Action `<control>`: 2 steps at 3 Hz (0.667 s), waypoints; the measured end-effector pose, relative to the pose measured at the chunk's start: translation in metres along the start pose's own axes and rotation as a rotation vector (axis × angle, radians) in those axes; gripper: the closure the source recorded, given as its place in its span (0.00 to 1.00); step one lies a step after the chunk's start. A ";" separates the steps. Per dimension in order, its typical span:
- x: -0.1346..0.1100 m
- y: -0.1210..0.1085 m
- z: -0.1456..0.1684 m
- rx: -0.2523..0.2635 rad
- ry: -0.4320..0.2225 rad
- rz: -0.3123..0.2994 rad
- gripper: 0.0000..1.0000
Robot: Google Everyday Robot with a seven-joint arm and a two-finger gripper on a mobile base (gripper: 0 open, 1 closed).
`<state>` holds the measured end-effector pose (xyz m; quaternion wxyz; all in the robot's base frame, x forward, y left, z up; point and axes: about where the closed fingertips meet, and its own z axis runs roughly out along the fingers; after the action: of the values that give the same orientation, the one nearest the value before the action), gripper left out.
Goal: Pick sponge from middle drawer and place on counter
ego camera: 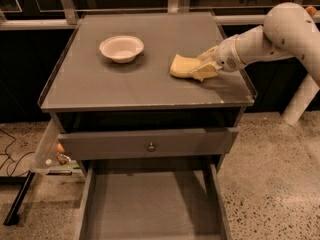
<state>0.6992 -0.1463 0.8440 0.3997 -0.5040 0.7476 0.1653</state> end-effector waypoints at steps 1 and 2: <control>0.000 0.000 0.000 0.000 0.000 0.000 0.72; 0.000 0.000 0.000 0.000 0.000 0.000 0.49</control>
Offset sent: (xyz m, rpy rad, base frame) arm 0.0000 0.0001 -0.0001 0.0001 0.0003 -0.0001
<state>0.6993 -0.1462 0.8439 0.3996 -0.5040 0.7477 0.1654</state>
